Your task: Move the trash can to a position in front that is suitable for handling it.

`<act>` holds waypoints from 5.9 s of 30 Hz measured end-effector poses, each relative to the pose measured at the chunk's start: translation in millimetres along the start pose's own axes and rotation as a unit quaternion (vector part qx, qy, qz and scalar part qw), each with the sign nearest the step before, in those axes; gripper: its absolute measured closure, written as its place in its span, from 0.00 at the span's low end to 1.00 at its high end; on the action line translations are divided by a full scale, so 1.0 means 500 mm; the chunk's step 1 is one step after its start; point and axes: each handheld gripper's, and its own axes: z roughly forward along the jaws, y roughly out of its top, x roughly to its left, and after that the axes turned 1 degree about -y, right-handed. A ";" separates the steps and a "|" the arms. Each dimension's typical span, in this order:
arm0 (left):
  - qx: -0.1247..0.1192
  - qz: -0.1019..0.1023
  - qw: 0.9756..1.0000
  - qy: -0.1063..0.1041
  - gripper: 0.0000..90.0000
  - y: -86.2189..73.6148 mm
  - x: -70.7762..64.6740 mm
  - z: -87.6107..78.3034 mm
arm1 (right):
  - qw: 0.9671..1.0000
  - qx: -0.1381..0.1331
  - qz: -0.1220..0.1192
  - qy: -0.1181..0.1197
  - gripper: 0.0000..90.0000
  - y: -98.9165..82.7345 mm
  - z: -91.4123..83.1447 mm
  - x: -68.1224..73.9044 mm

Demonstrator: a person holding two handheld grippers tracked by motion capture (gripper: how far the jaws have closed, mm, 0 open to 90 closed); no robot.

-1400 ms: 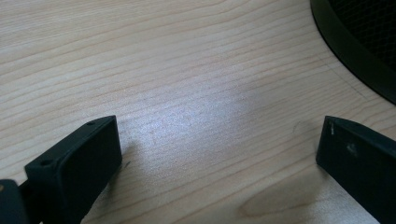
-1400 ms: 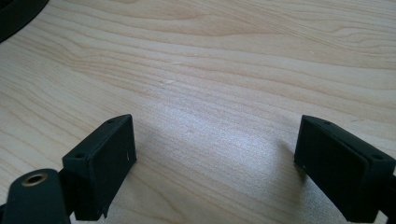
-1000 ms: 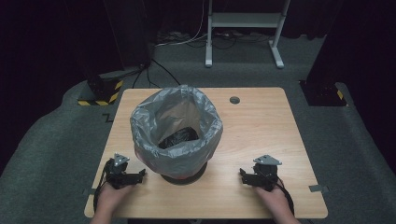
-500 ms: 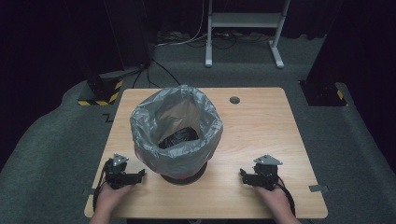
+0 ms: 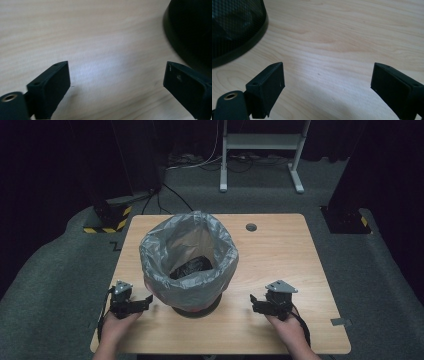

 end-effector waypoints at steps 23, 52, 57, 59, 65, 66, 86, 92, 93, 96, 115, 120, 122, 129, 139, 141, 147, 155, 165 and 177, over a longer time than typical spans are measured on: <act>-0.051 0.009 0.998 0.022 0.15 0.097 -0.046 0.017 | 0.999 -0.053 0.010 0.000 0.13 0.140 0.067 0.072; -0.048 0.082 0.995 0.019 0.26 0.113 -0.143 0.023 | 0.997 -0.059 -0.016 -0.043 0.23 0.126 0.045 0.071; -0.043 0.084 0.995 0.020 0.26 0.118 -0.179 0.033 | 0.997 -0.061 -0.004 -0.046 0.23 0.109 0.030 0.039; -0.041 0.082 0.996 0.019 0.26 0.122 -0.192 0.039 | 0.997 -0.061 0.001 -0.047 0.23 0.104 0.025 0.030; -0.038 0.069 0.997 0.021 0.26 0.136 -0.237 0.063 | 0.997 -0.058 0.023 -0.052 0.24 0.088 0.009 -0.012; -0.038 0.070 0.997 0.022 0.28 0.138 -0.244 0.066 | 0.997 -0.058 0.025 -0.054 0.24 0.086 0.006 -0.019; -0.034 0.092 0.995 -0.001 0.29 0.162 -0.356 0.110 | 0.995 -0.054 0.043 -0.071 0.24 0.042 -0.045 -0.128; -0.035 0.090 0.995 -0.010 0.29 0.162 -0.364 0.115 | 0.995 -0.054 0.048 -0.073 0.24 0.036 -0.051 -0.138; -0.036 0.088 0.995 -0.014 0.29 0.161 -0.363 0.116 | 0.994 -0.055 0.050 -0.074 0.24 0.035 -0.052 -0.139; -0.033 0.079 0.996 -0.017 0.24 0.157 -0.358 0.119 | 0.994 -0.055 0.041 -0.079 0.19 0.031 -0.054 -0.142; -0.027 0.058 0.997 -0.034 0.21 0.155 -0.372 0.147 | 0.993 -0.059 0.057 -0.087 0.19 0.026 -0.051 -0.168; -0.029 0.063 0.997 -0.027 0.25 0.153 -0.377 0.153 | 0.992 -0.062 0.067 -0.084 0.20 0.025 -0.048 -0.170; -0.027 0.060 0.997 -0.026 0.22 0.155 -0.375 0.153 | 0.992 -0.062 0.068 -0.085 0.20 0.025 -0.047 -0.170; -0.028 0.061 0.997 -0.030 0.20 0.155 -0.360 0.150 | 0.992 -0.062 0.067 -0.083 0.22 0.033 -0.039 -0.162; -0.017 0.081 0.996 -0.026 0.17 0.138 -0.331 0.134 | 0.989 -0.070 0.080 -0.105 0.17 0.019 -0.055 -0.163; -0.016 0.086 0.996 -0.023 0.17 0.129 -0.315 0.123 | 0.990 -0.072 0.082 -0.087 0.17 0.008 -0.062 -0.162; -0.015 0.094 0.995 -0.018 0.17 0.095 -0.287 0.095 | 0.992 -0.070 0.075 -0.076 0.20 -0.020 -0.079 -0.154; -0.042 0.114 0.992 -0.017 0.17 0.085 -0.276 0.080 | 0.997 -0.062 0.046 -0.032 0.15 -0.037 -0.090 -0.149; -0.078 0.100 0.992 -0.020 0.16 0.101 -0.264 0.061 | 0.991 -0.090 0.055 -0.078 0.15 -0.034 -0.109 -0.163; -0.138 0.095 0.986 -0.020 0.16 0.113 -0.246 0.021 | 0.984 -0.154 0.026 -0.084 0.15 -0.011 -0.152 -0.153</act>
